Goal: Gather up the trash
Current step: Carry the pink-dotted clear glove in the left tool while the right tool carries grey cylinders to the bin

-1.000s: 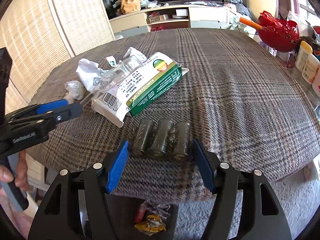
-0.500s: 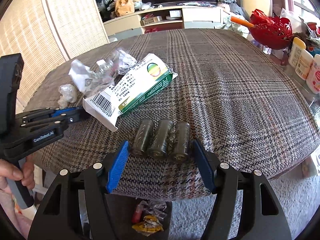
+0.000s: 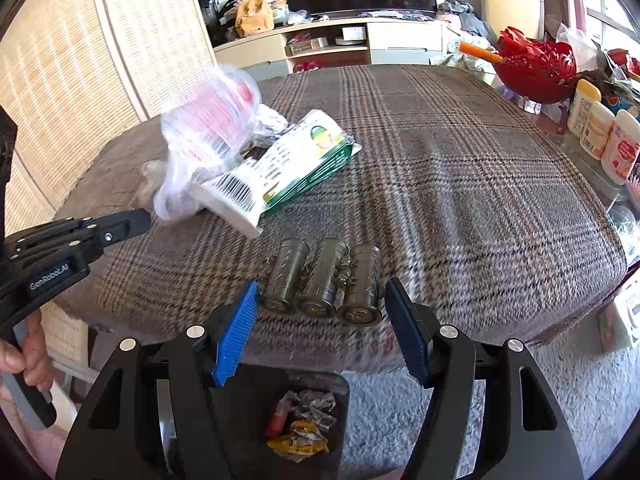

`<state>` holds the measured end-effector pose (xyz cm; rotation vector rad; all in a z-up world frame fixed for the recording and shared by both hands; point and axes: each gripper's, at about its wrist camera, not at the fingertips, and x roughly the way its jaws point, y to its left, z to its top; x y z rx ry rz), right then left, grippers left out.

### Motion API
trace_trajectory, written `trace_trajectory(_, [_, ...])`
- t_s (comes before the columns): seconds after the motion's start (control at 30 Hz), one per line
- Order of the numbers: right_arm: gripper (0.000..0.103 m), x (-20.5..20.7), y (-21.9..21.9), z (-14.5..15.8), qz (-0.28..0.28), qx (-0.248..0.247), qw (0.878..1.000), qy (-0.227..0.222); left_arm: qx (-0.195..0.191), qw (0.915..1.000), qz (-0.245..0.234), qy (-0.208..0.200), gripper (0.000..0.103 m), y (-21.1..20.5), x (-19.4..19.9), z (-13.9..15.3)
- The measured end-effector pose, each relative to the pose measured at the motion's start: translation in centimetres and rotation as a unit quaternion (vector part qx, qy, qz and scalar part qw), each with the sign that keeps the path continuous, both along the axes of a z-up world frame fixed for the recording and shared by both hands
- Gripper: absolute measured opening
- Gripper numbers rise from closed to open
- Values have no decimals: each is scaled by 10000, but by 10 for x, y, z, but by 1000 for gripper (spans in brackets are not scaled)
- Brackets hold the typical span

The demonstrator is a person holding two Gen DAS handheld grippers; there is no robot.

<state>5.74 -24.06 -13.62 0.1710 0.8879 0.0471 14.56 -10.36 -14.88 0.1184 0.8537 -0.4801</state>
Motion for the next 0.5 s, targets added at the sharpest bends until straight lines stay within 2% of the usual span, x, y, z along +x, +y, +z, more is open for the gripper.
trace_trajectory(0.23, [66,-10,4,-7,7,83,9999,125,-32,9999,133,85,3,11,-24,-4])
trace_trajectory(0.5, [66,-38,5,15,24,32,10000,-69,-156,9995,247,74,3,26,-58,0])
